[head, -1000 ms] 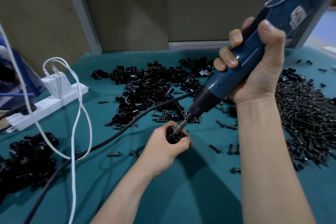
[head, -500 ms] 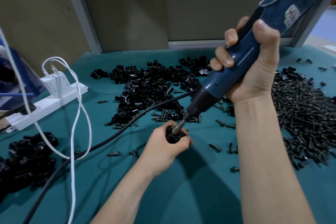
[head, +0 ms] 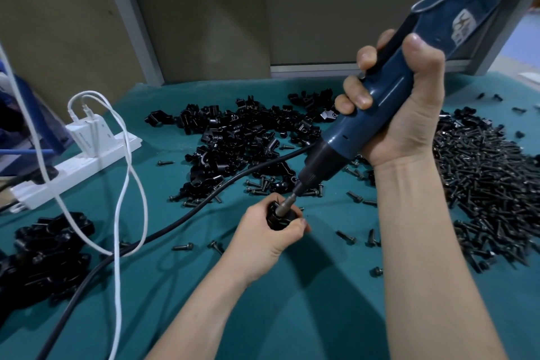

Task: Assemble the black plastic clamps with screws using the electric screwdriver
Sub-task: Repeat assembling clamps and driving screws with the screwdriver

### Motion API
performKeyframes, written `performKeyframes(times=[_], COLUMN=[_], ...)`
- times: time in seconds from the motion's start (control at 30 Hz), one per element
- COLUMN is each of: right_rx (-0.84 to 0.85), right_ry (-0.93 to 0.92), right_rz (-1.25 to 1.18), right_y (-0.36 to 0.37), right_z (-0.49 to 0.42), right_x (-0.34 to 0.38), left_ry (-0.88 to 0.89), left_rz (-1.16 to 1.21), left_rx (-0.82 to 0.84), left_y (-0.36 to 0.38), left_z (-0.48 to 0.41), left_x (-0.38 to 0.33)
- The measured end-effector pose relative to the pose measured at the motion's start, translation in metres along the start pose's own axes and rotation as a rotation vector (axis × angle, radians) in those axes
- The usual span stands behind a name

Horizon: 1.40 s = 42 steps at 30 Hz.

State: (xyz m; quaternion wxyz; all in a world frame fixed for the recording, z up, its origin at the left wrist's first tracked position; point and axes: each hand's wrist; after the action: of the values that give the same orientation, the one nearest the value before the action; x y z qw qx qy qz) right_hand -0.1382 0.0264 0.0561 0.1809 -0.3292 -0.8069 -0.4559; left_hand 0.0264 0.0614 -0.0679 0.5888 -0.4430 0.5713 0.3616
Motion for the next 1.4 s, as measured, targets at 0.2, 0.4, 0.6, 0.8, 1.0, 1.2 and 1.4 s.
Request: performKeyframes(times=[0.2,0.4,0.6,0.8,1.0,1.2,1.4], right_rx=[-0.013,-0.013,-0.004,0.121,0.131,0.267,0.468], right_ry=[0.003,0.004,0.01,0.031,0.035,0.055,0.114], right_rz=[-0.016,-0.01,-0.013,-0.09,-0.084,-0.292,-0.485], right_y=[-0.002,-0.002,-0.004,-0.007,-0.01,-0.011,-0.018], right_z=[0.001,0.001,0.001,0.0,0.001,0.001,-0.002], right_x=[0.001,0.0,0.0,0.0,0.001,0.004,0.002], left_ry=[-0.025,-0.03,-0.033,-0.096,-0.078,-0.192,-0.348], left_rz=[0.013,0.033,0.035,0.074,0.085,0.174,0.321], left_rx=[-0.005,-0.008,0.0,0.09,0.118,0.412,0.651], left_y=[0.0,0.001,0.0,-0.004,-0.004,-0.012,-0.014], left_z=[0.001,0.001,0.001,0.002,0.002,0.006,0.01], left_x=[-0.002,-0.003,-0.003,-0.003,-0.004,-0.01,-0.011])
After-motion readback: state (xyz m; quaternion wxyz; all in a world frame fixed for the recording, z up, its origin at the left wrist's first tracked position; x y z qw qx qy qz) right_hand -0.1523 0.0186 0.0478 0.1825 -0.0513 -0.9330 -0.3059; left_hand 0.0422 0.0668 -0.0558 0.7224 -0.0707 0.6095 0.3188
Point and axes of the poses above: each hand's wrist, its own z-axis away from the middle knuckle, its own y-axis out of the palm, x = y × z
